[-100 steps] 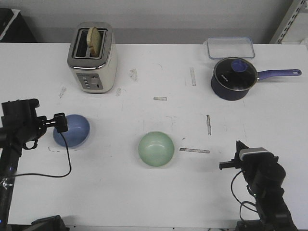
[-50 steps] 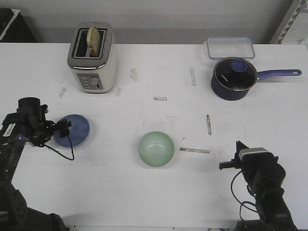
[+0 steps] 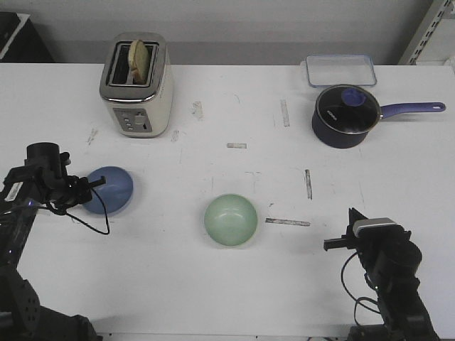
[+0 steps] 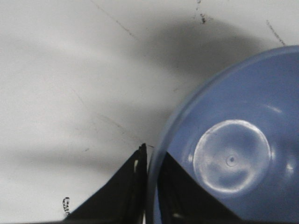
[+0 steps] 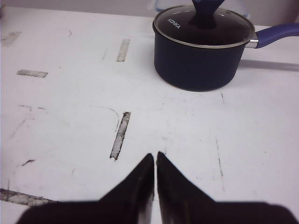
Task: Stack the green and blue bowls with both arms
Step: 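Carry the blue bowl with the left gripper onto the green bowl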
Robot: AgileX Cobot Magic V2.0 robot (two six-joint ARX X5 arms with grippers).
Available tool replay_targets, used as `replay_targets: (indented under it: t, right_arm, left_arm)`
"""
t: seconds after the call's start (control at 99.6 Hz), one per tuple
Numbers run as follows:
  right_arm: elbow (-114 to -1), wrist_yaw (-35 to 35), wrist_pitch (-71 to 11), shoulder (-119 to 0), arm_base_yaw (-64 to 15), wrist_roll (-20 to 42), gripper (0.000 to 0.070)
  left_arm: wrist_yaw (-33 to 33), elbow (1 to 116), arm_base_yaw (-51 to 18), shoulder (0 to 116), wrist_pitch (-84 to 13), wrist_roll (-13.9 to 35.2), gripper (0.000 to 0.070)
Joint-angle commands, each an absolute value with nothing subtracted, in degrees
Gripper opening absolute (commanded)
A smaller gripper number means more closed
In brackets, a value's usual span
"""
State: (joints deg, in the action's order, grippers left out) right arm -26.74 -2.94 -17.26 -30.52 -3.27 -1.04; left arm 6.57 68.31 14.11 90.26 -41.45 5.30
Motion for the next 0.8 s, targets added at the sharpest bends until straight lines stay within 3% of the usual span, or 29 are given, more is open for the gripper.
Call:
replay_targets:
  t: [0.0,0.151,0.361,0.793]
  right_arm:
    - [-27.0,-3.0,-16.8,-30.9,-3.3,-0.3,0.0]
    - [-27.0,-3.0,-16.8,-30.9,-3.3,-0.2,0.0]
    - [-27.0,-3.0,-16.8,-30.9,-3.3,0.2,0.0]
    - [-27.0,-3.0,-18.3,-30.9,-3.3,0.2,0.0]
  left_arm:
    - [6.7,70.9,14.2,89.8,-41.6,5.6,0.0001]
    - [9.4,75.3,13.1,87.5,-42.0,6.0,0.0001]
    - [17.9,80.8,7.4,81.8,-42.0,10.7,0.0001]
    - [18.0,81.1,-22.7,79.4,-38.6,11.7,0.0001]
